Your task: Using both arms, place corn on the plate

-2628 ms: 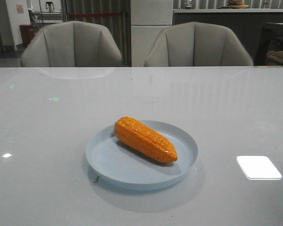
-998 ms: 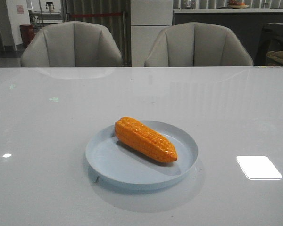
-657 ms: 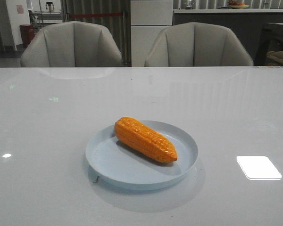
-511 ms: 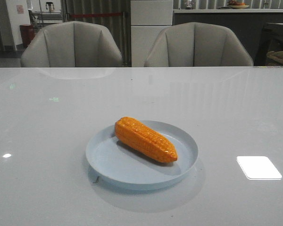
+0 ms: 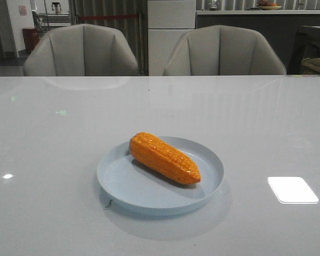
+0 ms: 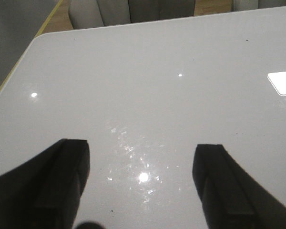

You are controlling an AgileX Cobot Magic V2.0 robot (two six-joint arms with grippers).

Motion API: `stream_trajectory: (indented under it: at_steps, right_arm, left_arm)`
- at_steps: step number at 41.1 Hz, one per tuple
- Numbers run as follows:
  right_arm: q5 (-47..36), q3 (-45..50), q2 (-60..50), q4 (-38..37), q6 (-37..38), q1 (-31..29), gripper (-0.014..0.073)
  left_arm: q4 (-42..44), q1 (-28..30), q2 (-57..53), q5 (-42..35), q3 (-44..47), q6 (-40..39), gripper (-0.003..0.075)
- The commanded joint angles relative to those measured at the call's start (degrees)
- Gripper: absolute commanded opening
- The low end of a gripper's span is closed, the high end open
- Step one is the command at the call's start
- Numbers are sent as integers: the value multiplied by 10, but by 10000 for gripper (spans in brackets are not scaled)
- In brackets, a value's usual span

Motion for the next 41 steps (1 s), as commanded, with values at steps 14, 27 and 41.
stream_trajectory:
  at_steps: [14, 27, 41]
  right_arm:
    - [-46, -13, -9, 2, -6, -3, 57]
    - [-46, -13, -9, 2, -6, -3, 57]
    - [-46, -13, -9, 2, -6, -3, 57]
  left_arm:
    - [-3, -6, -34, -47, 12, -5, 507]
    - [8, -6, -246, -47, 72, -5, 262]
    - [23, -6, -439, -42, 120, -5, 97]
